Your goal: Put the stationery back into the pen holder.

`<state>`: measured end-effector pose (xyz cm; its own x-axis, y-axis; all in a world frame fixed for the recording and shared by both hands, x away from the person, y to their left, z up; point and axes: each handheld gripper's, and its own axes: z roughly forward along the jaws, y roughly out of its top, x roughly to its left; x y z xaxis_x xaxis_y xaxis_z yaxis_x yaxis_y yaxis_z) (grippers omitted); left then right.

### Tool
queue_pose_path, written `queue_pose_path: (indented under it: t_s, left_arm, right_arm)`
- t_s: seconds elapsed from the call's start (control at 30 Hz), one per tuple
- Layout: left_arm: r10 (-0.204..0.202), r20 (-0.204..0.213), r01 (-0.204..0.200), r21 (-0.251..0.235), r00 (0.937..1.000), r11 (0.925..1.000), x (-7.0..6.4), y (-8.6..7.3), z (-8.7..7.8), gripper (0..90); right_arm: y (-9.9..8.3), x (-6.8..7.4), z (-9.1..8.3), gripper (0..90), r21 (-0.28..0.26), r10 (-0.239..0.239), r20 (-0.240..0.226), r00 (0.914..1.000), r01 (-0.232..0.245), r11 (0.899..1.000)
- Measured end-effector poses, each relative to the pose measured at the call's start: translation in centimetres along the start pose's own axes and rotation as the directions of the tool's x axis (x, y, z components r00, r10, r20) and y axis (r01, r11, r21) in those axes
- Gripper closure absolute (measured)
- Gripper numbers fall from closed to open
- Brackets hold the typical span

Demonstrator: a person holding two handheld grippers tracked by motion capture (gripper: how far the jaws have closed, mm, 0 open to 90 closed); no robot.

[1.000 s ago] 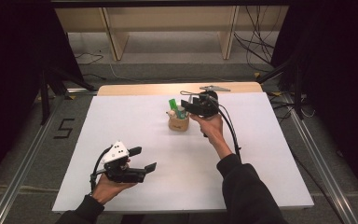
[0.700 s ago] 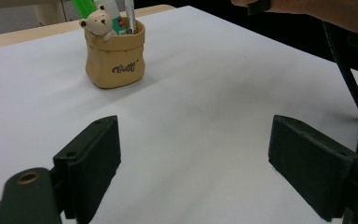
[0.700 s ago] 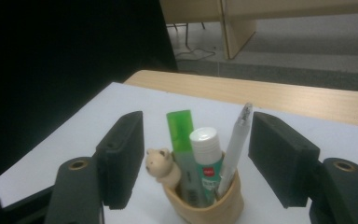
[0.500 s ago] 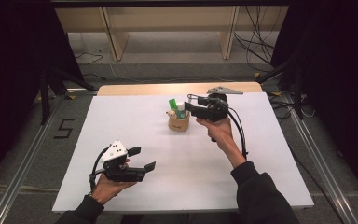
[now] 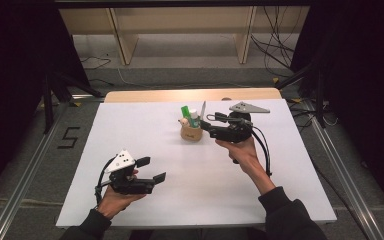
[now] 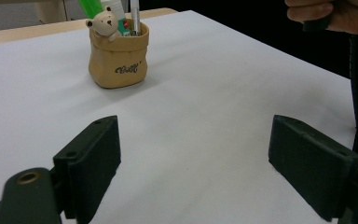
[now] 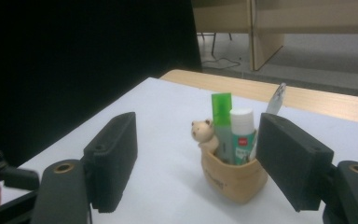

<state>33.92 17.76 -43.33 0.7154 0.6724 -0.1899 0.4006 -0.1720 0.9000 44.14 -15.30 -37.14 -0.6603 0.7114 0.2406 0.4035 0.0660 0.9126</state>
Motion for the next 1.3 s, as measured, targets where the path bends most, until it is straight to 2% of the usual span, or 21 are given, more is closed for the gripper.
queue_pose_path:
  t_s: [0.1,0.4,0.87,1.17,1.3]
  left_arm:
    - [-0.003,0.000,0.003,0.002,1.0000,1.0000,0.0,0.0,0.1,16.2]
    - [-0.008,-0.004,0.008,0.008,1.0000,0.9999,0.1,0.0,0.3,16.2]
    - [-0.006,-0.001,0.006,0.009,1.0000,0.9999,0.2,0.1,0.3,16.2]
    - [0.005,0.007,-0.005,0.006,1.0000,1.0000,0.1,0.2,0.3,16.2]
    - [0.003,0.009,-0.003,0.008,1.0000,1.0000,0.1,0.1,0.3,16.2]
  right_arm:
    - [-0.7,0.2,-0.9,29.4,-0.005,-0.016,-0.001,0.9999,0.016,1.000]
    - [-2.5,0.2,-2.9,28.6,-0.012,-0.003,-0.020,0.9998,0.003,1.000]
    - [-5.0,0.1,-4.6,27.1,0.022,-0.012,-0.042,0.9990,0.013,1.000]
    - [-6.8,0.0,-6.6,26.7,0.032,-0.006,-0.042,0.9991,0.008,0.999]
    - [-7.3,0.2,-7.1,26.4,0.031,-0.020,-0.047,0.9987,0.022,0.999]
